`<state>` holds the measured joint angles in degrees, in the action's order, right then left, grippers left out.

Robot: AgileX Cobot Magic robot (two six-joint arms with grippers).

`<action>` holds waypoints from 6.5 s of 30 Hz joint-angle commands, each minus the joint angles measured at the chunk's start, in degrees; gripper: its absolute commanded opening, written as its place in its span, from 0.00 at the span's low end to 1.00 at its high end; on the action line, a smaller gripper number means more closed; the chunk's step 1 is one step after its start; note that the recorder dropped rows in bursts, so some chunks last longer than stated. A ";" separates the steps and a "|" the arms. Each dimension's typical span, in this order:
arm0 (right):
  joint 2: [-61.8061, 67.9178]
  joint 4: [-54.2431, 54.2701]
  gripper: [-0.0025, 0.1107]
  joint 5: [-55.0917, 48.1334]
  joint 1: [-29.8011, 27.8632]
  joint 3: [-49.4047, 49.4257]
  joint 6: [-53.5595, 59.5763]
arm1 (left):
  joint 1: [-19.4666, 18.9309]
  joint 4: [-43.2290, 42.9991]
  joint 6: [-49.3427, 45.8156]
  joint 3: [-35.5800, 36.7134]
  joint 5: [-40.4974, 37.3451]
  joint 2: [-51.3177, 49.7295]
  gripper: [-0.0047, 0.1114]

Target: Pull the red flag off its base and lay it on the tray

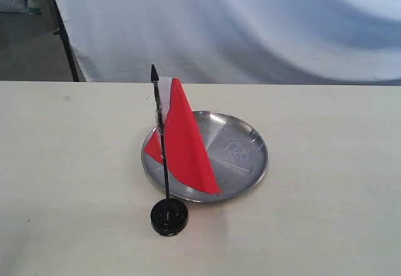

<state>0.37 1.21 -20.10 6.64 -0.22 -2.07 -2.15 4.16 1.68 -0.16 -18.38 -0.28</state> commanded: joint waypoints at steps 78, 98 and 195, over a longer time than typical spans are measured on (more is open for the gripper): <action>75.89 -12.43 0.02 49.29 41.67 -23.75 -4.56 | -0.15 0.55 0.09 0.16 -0.03 0.28 0.04; 107.37 -15.92 0.16 73.94 41.81 -31.71 -4.78 | -0.15 0.55 0.09 0.16 -0.03 0.28 0.04; 84.66 -14.34 0.02 76.33 38.26 -29.87 -25.05 | -0.15 0.55 0.09 0.16 -0.03 0.28 0.04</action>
<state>92.83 -13.21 57.78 44.87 -33.04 -28.56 -2.15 4.16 1.68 -0.16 -18.38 -0.28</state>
